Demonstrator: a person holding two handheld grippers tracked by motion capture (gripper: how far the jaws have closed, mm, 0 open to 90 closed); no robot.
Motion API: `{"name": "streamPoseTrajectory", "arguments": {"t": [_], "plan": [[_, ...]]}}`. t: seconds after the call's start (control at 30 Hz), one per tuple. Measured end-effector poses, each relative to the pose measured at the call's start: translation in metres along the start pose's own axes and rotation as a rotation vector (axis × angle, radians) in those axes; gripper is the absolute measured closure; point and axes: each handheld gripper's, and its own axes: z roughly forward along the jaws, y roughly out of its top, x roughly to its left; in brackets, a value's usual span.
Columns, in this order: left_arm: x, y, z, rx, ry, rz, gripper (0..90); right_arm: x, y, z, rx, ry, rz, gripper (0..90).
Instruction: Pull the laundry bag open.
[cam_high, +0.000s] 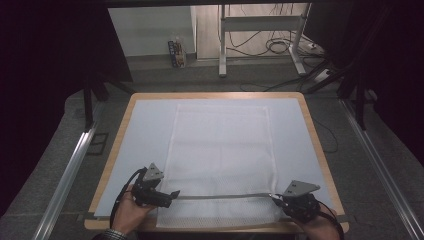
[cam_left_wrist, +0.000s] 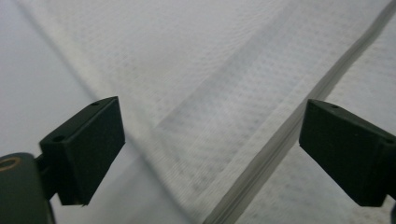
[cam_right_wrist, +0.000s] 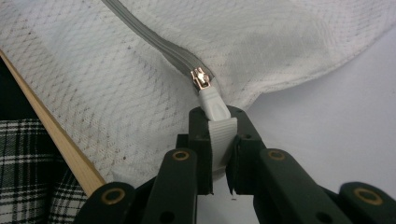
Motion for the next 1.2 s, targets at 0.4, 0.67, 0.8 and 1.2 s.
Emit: {"name": "streamPoseTrajectory", "arguments": {"t": [0.4,0.67,0.8,1.2], "plan": [[-0.003,-0.001,0.003,0.022,0.021,0.035,5.2,-0.001,-0.007,0.007,0.099,0.024,0.064,51.9],[-0.004,-0.001,0.003,0.025,0.029,0.039,5.4,0.007,-0.010,0.002,0.106,0.009,0.102,82.2],[-0.004,0.001,0.003,0.009,0.013,0.027,5.5,0.006,-0.010,0.002,0.095,0.023,0.091,85.0],[-0.033,0.044,0.016,-0.043,-0.088,0.121,2.9,0.007,-0.005,-0.007,-0.001,-0.013,-0.006,84.8]]}}
